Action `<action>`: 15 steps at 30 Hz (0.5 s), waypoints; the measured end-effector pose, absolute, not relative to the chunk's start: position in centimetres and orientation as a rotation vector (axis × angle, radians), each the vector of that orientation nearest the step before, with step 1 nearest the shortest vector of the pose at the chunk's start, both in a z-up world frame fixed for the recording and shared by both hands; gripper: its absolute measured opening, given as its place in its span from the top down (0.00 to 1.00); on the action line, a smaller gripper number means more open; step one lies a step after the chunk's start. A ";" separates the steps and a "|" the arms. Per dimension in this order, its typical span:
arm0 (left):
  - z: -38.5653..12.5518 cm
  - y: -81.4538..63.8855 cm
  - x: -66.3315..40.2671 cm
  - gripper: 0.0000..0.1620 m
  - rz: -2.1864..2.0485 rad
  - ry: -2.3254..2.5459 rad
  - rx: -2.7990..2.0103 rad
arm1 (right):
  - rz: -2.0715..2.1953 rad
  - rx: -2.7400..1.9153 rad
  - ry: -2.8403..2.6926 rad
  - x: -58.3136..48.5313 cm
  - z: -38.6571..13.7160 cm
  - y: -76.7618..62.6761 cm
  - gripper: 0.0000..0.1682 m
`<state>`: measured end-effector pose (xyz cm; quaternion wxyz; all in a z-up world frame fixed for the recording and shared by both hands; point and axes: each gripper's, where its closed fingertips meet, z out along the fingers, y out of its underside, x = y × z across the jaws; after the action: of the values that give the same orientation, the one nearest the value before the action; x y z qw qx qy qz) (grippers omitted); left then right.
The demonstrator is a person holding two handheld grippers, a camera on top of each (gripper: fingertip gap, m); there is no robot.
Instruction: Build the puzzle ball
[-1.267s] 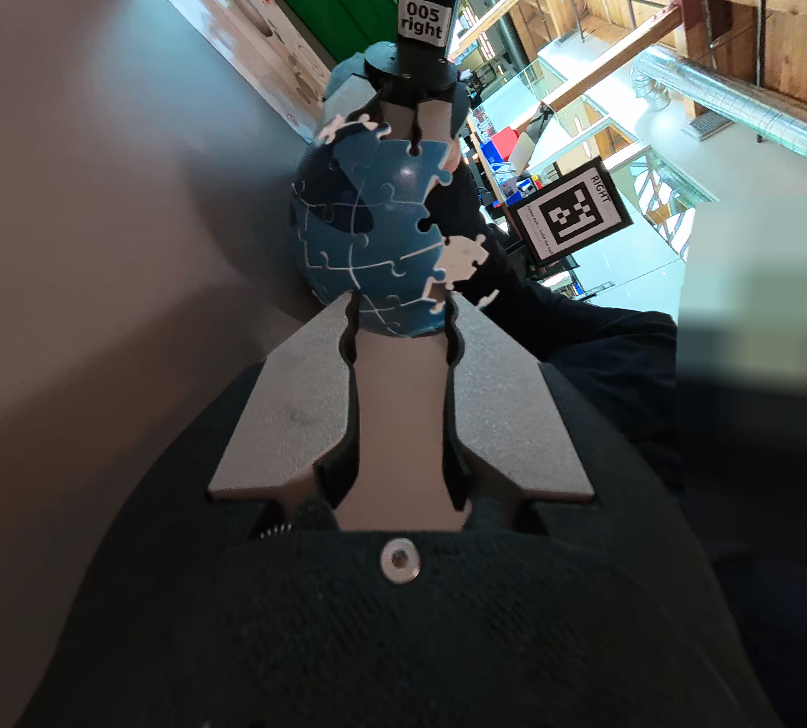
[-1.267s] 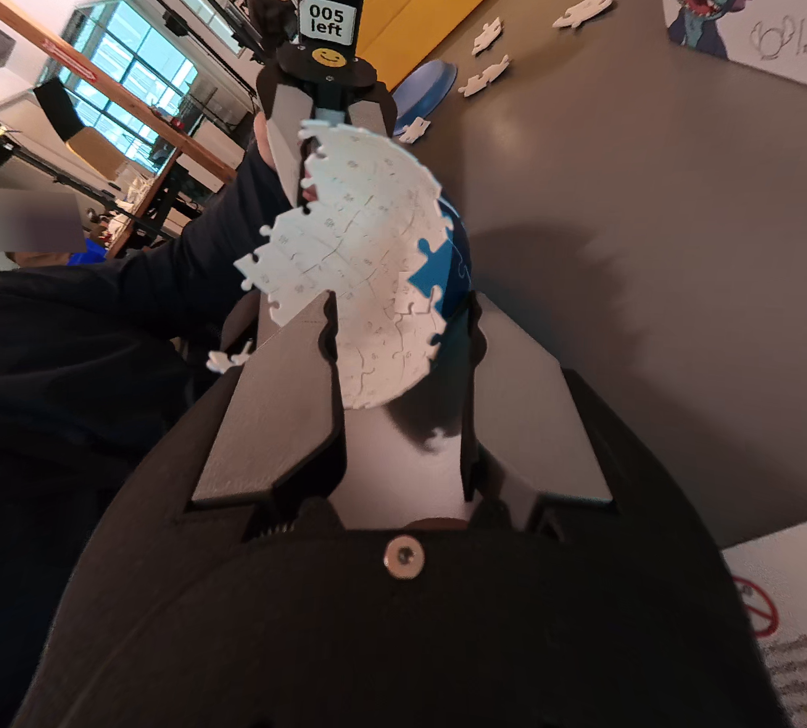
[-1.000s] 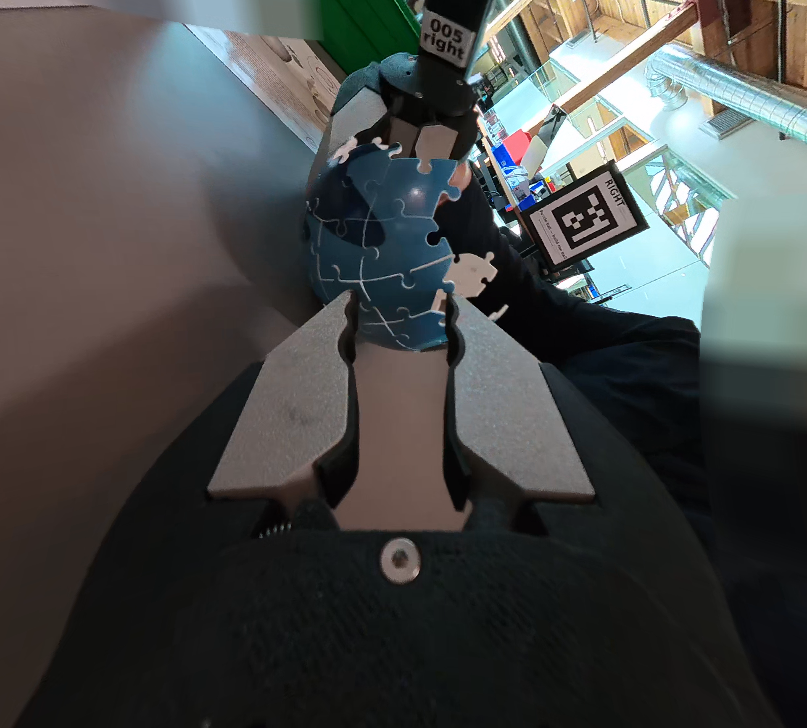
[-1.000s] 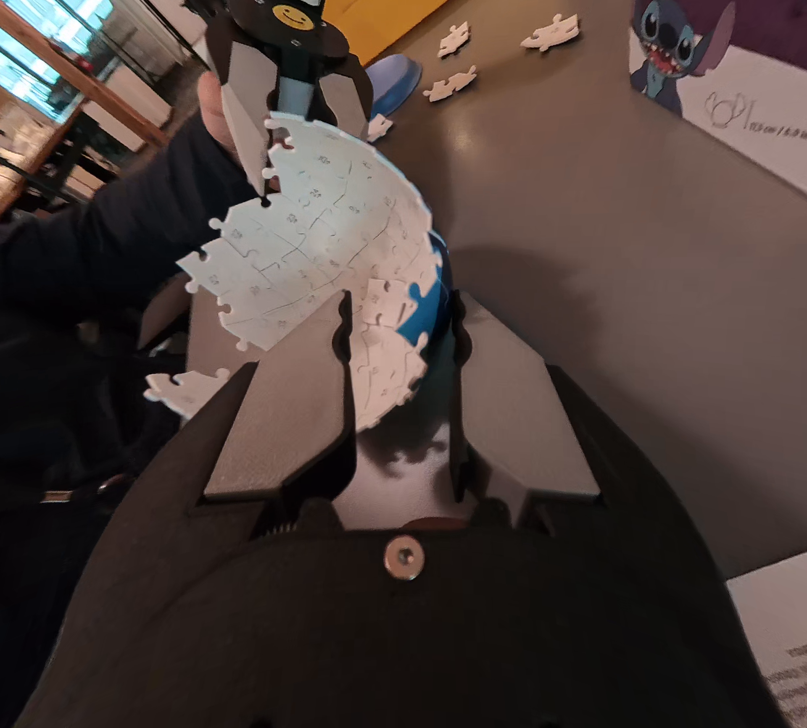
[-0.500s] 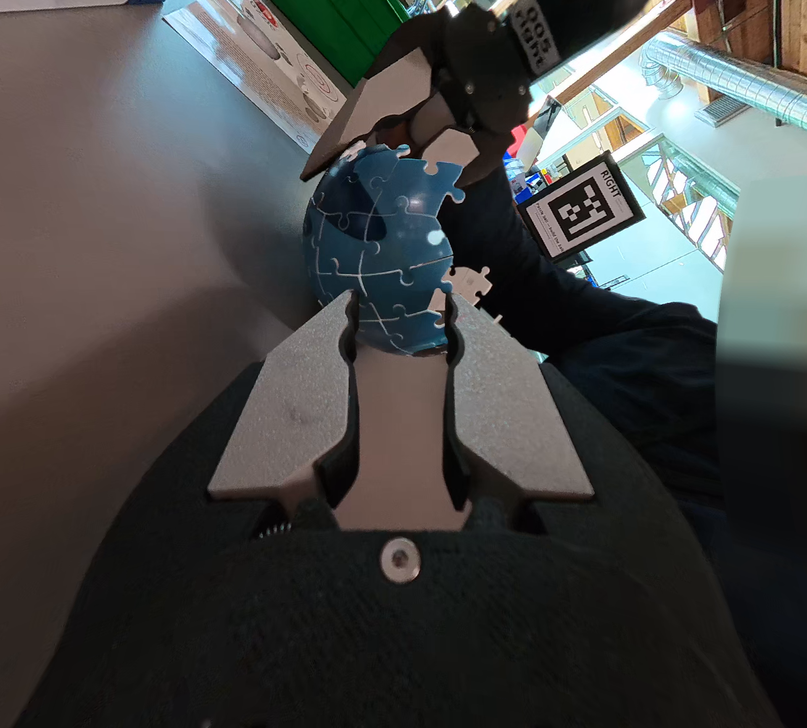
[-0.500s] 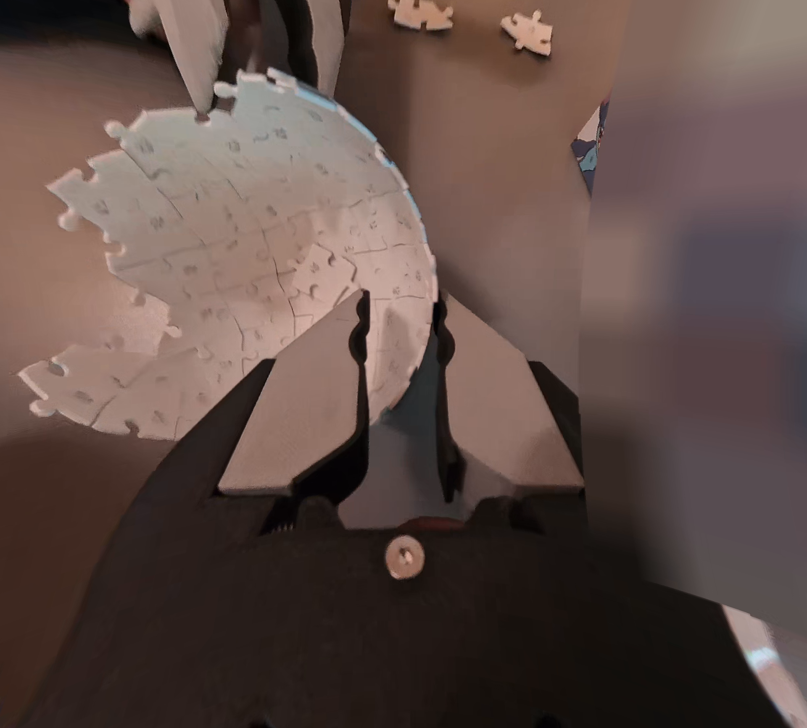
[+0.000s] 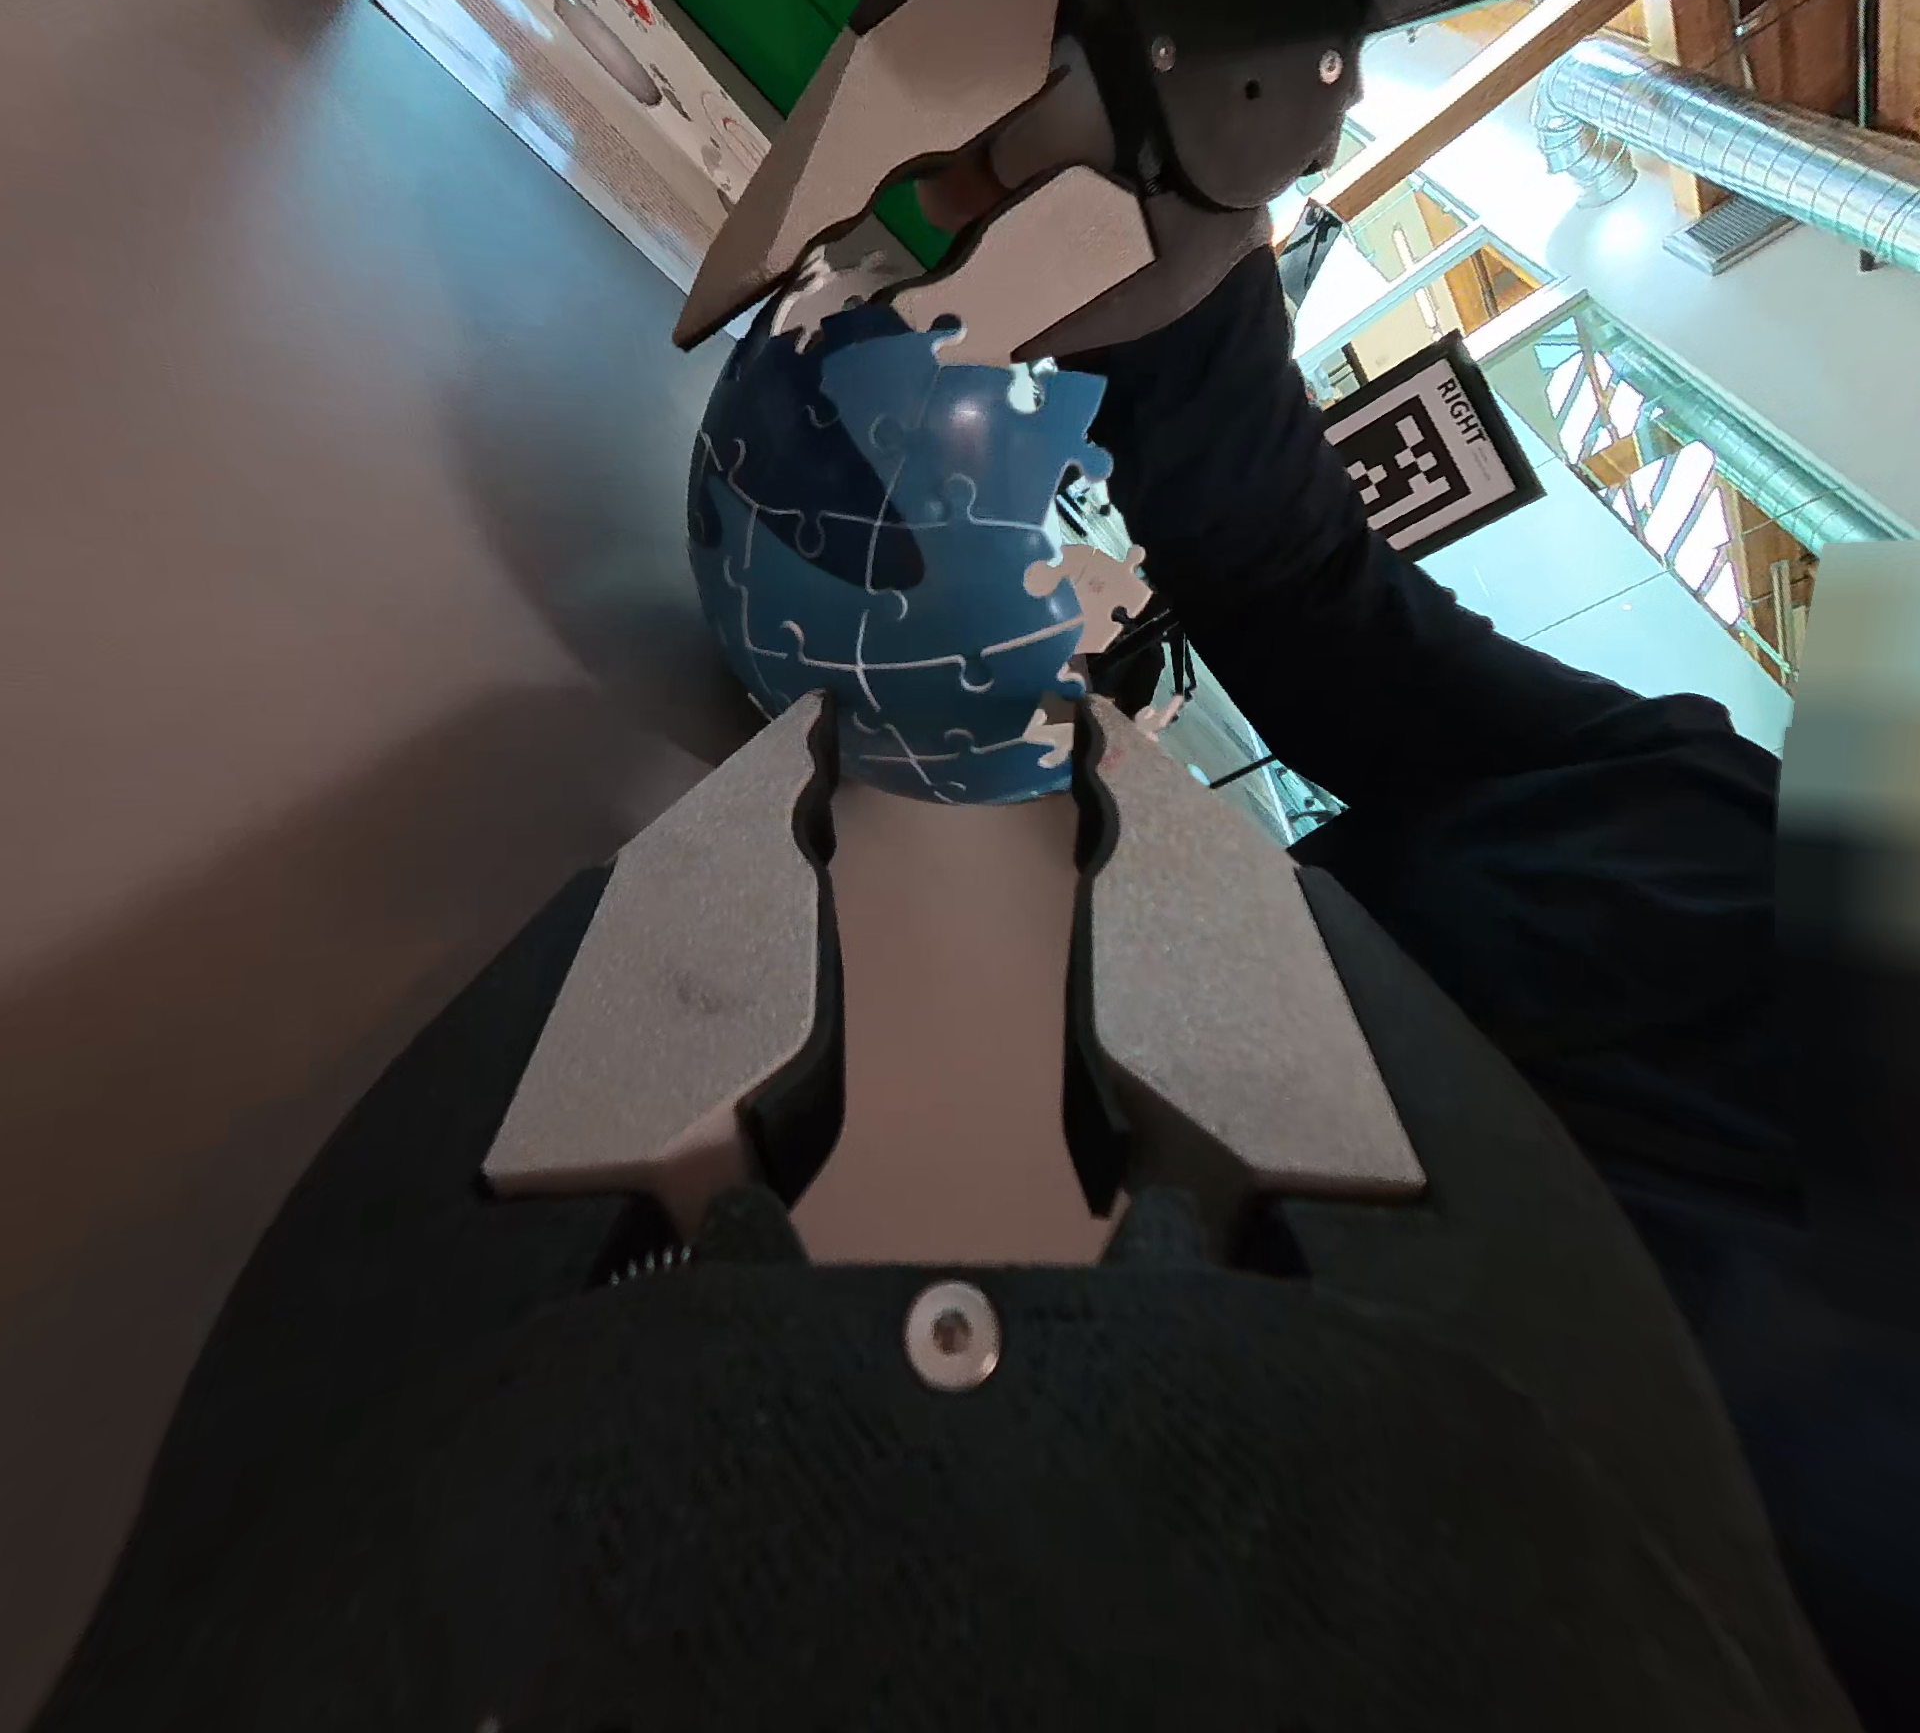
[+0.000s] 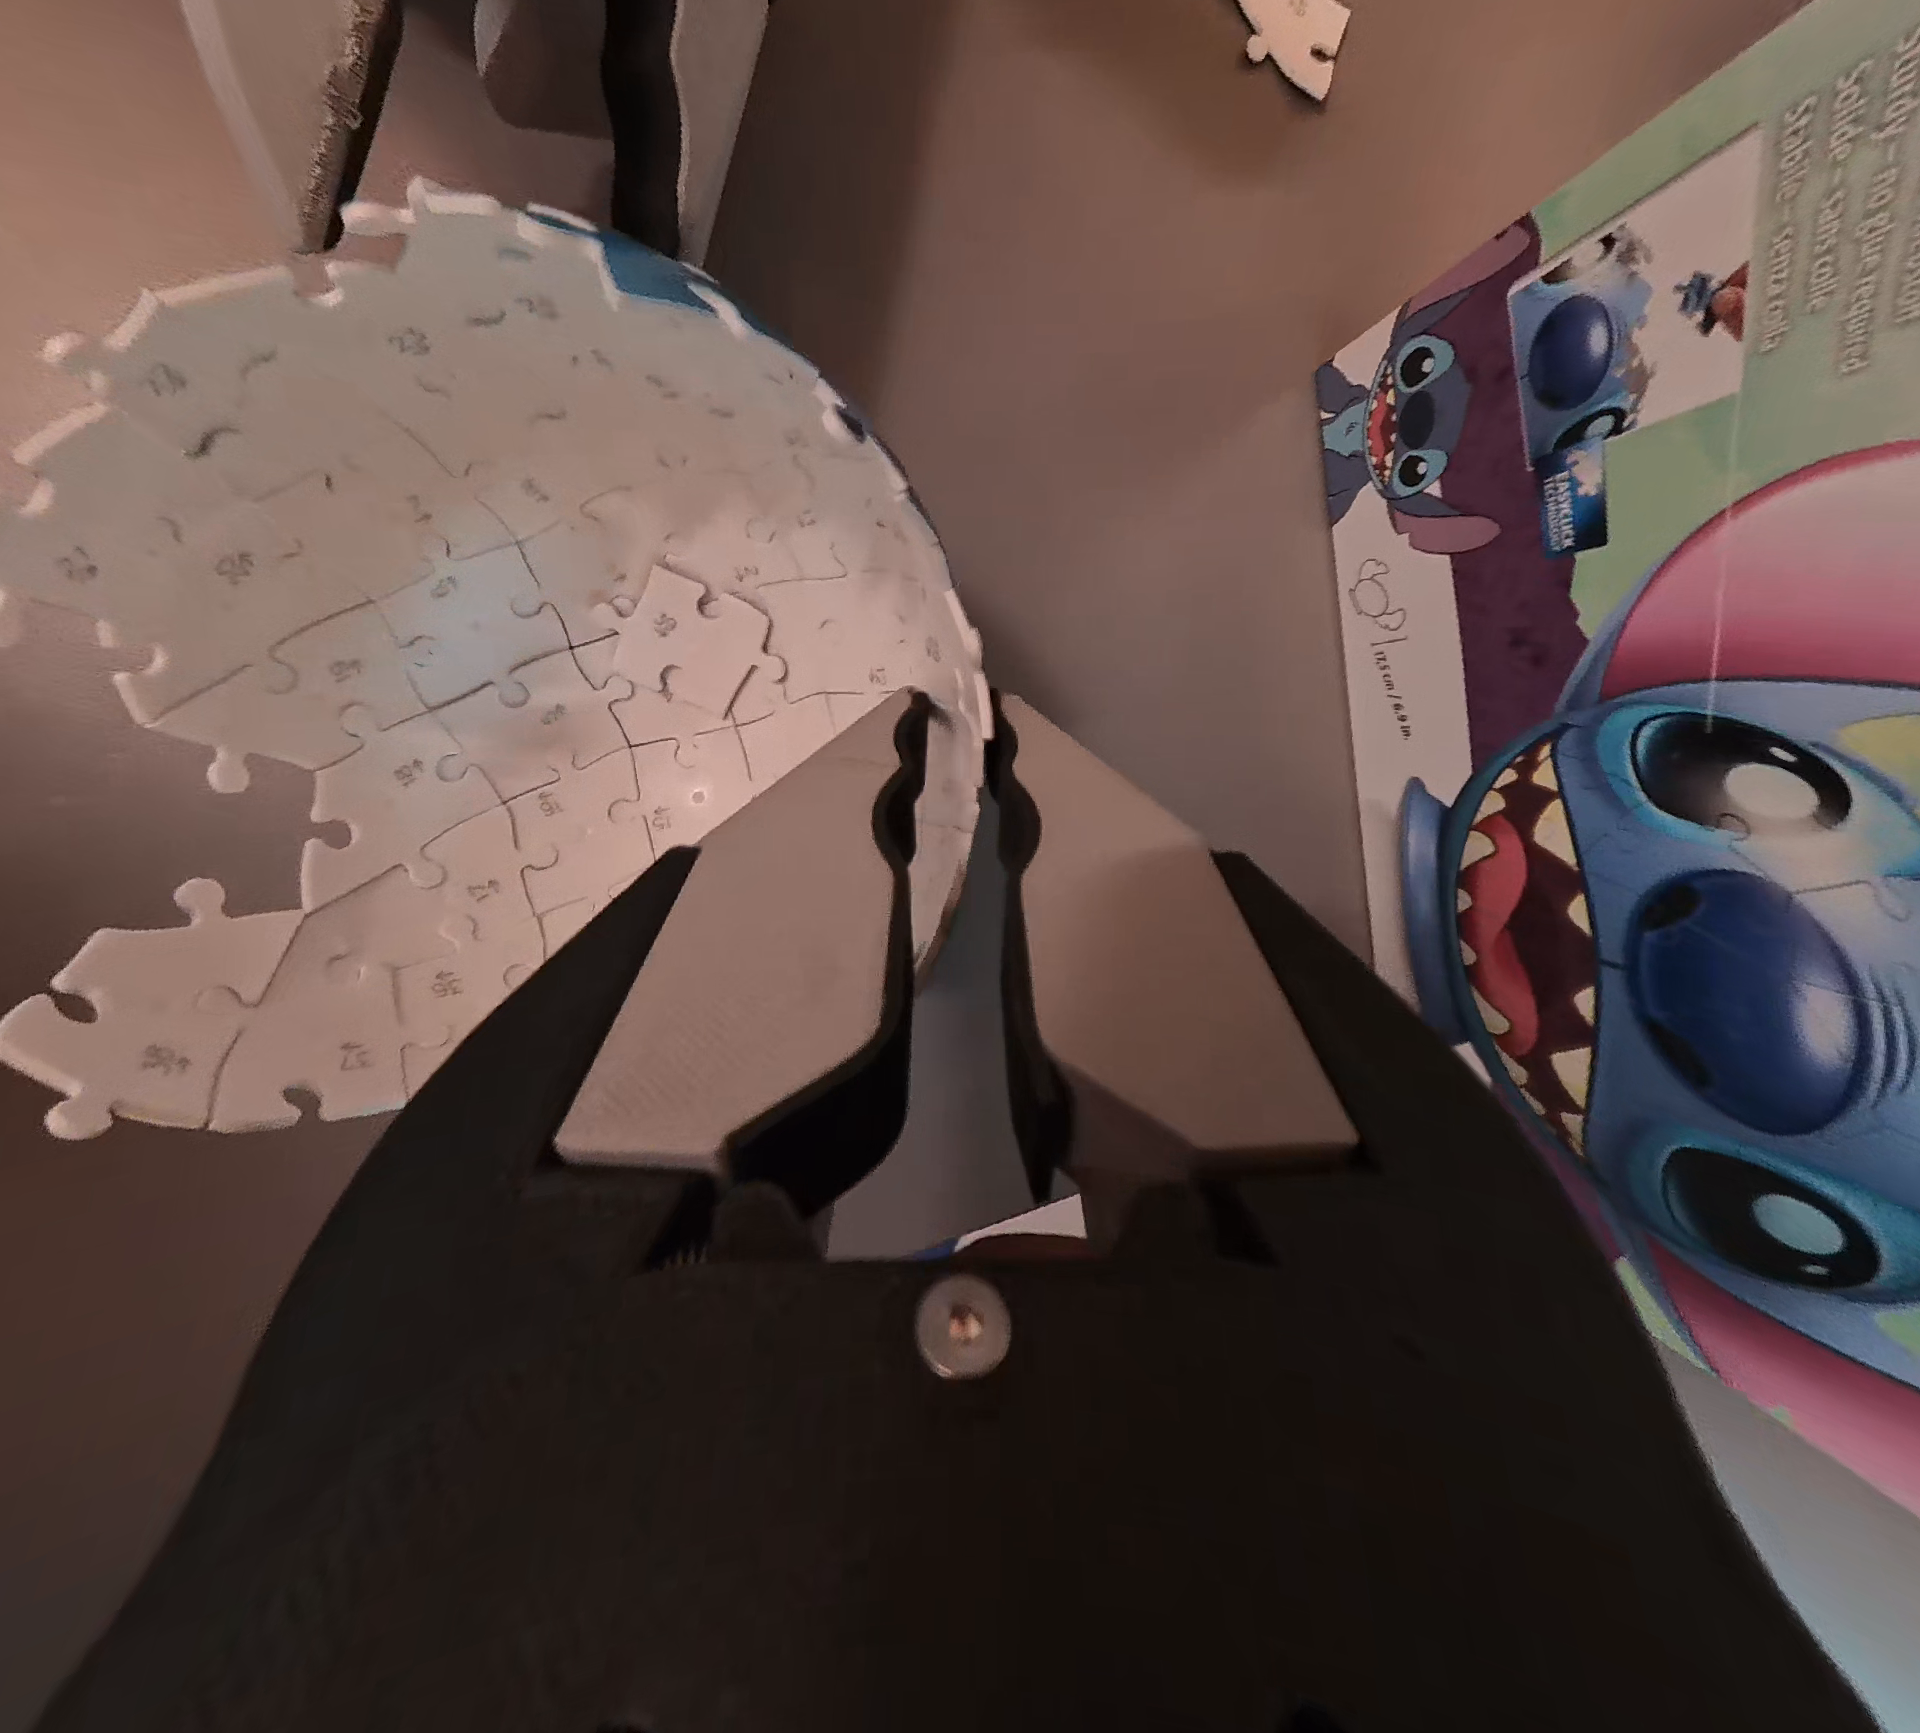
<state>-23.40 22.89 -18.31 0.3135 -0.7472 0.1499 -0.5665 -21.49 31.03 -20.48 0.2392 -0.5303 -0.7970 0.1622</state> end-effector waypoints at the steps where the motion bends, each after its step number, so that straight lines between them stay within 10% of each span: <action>1: -18.2 22.9 -23.5 0.73 -1.492 0.394 -1.965 | 0.439 -1.445 -2.178 -21.6 -20.3 31.1 0.96; 15: -14.8 23.2 -25.7 0.76 -1.463 0.337 -1.823 | 0.092 -1.039 -1.850 -22.9 -14.9 32.2 0.99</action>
<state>-25.74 23.21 -14.79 0.3803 -0.7138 0.1321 -0.5731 -22.94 32.25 -14.90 0.4872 -0.4273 -0.7607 0.0380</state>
